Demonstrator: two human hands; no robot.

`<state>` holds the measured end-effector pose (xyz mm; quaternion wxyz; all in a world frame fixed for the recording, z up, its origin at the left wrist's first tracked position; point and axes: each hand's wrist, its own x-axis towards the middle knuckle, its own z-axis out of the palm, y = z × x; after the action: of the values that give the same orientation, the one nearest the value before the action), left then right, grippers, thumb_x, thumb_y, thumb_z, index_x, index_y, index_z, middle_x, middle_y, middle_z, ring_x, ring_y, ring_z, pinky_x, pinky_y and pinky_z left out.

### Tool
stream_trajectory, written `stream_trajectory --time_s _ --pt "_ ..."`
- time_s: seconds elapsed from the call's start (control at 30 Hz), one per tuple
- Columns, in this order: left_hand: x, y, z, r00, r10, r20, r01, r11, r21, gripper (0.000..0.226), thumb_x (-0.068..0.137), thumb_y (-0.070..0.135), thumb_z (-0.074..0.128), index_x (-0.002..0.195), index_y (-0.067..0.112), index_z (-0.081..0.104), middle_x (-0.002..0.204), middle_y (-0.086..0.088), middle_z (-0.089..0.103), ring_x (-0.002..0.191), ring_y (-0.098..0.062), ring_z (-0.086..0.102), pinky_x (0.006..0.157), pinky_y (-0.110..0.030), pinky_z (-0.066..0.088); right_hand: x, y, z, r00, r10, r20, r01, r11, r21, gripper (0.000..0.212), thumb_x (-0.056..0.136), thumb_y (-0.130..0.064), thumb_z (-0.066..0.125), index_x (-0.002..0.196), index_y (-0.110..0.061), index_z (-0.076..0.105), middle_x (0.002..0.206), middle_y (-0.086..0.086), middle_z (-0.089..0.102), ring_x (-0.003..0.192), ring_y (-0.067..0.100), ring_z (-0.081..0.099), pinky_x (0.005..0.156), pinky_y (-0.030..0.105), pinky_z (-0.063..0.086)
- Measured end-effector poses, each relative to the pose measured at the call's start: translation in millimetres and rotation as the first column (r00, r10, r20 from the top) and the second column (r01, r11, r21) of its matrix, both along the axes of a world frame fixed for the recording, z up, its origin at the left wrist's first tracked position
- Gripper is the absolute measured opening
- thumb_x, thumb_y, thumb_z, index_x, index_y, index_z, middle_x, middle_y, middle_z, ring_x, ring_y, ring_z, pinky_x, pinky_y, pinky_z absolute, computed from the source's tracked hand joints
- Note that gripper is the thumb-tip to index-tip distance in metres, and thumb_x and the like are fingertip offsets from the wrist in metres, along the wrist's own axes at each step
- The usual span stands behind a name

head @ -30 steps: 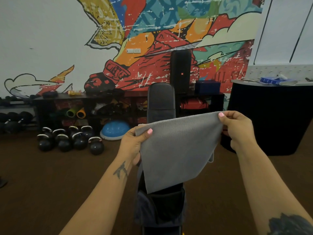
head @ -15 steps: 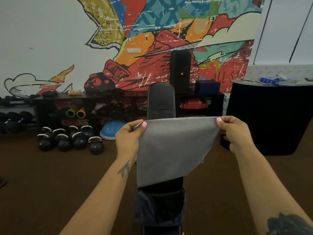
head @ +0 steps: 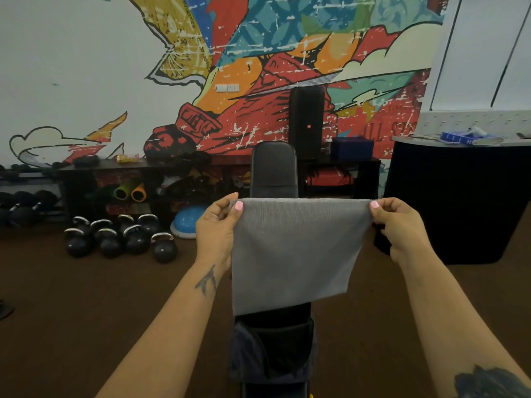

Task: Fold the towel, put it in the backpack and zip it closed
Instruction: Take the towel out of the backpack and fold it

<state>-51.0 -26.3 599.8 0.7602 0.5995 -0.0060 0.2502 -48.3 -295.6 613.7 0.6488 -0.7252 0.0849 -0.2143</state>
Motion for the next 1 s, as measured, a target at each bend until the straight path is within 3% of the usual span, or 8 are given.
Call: stream_trajectory --time_s 0.2,0.33,0.47,0.57,0.63,0.7,0.83,1.0 --pt "-0.5 6.7 -4.3 0.989 -0.11 -0.1 0.096 0.986 -0.135 0.034 0.088 0.015 0.06 0.122 0.014 0.058 0.104 0.004 0.063 0.104 -0.012 0.058 0.096 -0.029 0.047 -2.5 -3.5 1.7 0.996 0.084 -0.02 -0.084 0.996 -0.009 0.014 0.094 -0.017 0.055 0.081 -0.014 0.058 0.082 -0.002 0.056 0.08 0.013 0.049 0.075 0.027 0.042" --pt "-3.7 4.2 -6.7 0.985 -0.101 -0.141 0.085 0.99 -0.112 0.011 0.089 0.02 0.059 0.098 0.023 0.065 0.104 0.004 0.064 0.11 -0.017 0.057 0.098 -0.036 0.047 -0.1 -3.3 -4.3 0.998 0.023 -0.056 -0.024 0.999 -0.024 0.014 0.093 -0.017 0.057 0.079 -0.015 0.058 0.082 -0.002 0.057 0.087 0.017 0.051 0.086 0.036 0.044" --pt "-4.0 2.4 -5.4 0.993 -0.056 -0.104 0.048 0.995 -0.082 0.007 0.088 0.021 0.06 0.088 0.023 0.067 0.099 0.006 0.066 0.108 -0.018 0.057 0.1 -0.038 0.046 -2.5 -2.5 -4.9 0.997 0.015 -0.07 -0.017 0.999 -0.028 0.012 0.094 -0.019 0.056 0.083 -0.015 0.057 0.088 -0.002 0.058 0.099 0.021 0.053 0.096 0.042 0.042" --pt "-3.1 2.5 -5.4 0.998 -0.01 -0.056 0.007 0.998 -0.059 0.009 0.089 0.017 0.06 0.092 0.024 0.065 0.093 0.008 0.063 0.097 -0.011 0.057 0.098 -0.032 0.046 -6.1 -0.2 -2.9 0.999 0.021 -0.031 -0.021 1.0 0.005 0.011 0.095 -0.017 0.054 0.084 -0.015 0.057 0.086 -0.004 0.056 0.094 0.019 0.052 0.093 0.039 0.044" --pt "-2.6 2.1 -5.3 0.999 0.003 -0.038 -0.006 0.997 -0.077 0.017 0.089 0.014 0.059 0.105 0.021 0.062 0.088 0.008 0.06 0.091 -0.008 0.057 0.095 -0.027 0.046 -8.6 0.9 -1.7 0.999 0.033 0.005 -0.033 0.999 0.011 0.012 0.094 -0.015 0.054 0.083 -0.017 0.057 0.086 -0.005 0.056 0.09 0.016 0.052 0.088 0.035 0.044" --pt "-2.4 3.7 -5.7 0.999 -0.008 -0.051 0.003 0.994 -0.108 0.023 0.09 0.014 0.058 0.112 0.019 0.06 0.089 0.007 0.06 0.094 -0.01 0.057 0.096 -0.028 0.046 -11.7 1.6 -0.4 0.997 0.06 0.052 -0.061 0.998 0.013 0.007 0.094 -0.014 0.054 0.089 -0.015 0.059 0.086 -0.006 0.057 0.087 0.012 0.053 0.083 0.03 0.045" --pt "-5.3 8.6 -6.8 0.994 -0.067 -0.085 0.054 0.988 -0.143 0.01 0.087 0.022 0.06 0.095 0.023 0.065 0.103 0.003 0.064 0.109 -0.02 0.057 0.099 -0.037 0.046 -17.1 1.3 2.1 0.982 0.132 0.139 -0.142 0.987 0.07 0.014 0.095 -0.016 0.052 0.084 -0.019 0.059 0.086 -0.005 0.057 0.082 0.01 0.052 0.08 0.027 0.045" --pt "-7.4 7.6 -2.5 0.997 -0.063 -0.048 0.056 0.991 -0.125 0.006 0.087 0.019 0.06 0.091 0.021 0.064 0.096 0.006 0.064 0.102 -0.017 0.056 0.102 -0.041 0.045 -15.5 0.5 7.1 0.962 0.188 0.201 -0.218 0.965 0.143 0.019 0.097 -0.015 0.048 0.081 -0.02 0.055 0.085 -0.004 0.055 0.083 0.012 0.051 0.082 0.031 0.044"
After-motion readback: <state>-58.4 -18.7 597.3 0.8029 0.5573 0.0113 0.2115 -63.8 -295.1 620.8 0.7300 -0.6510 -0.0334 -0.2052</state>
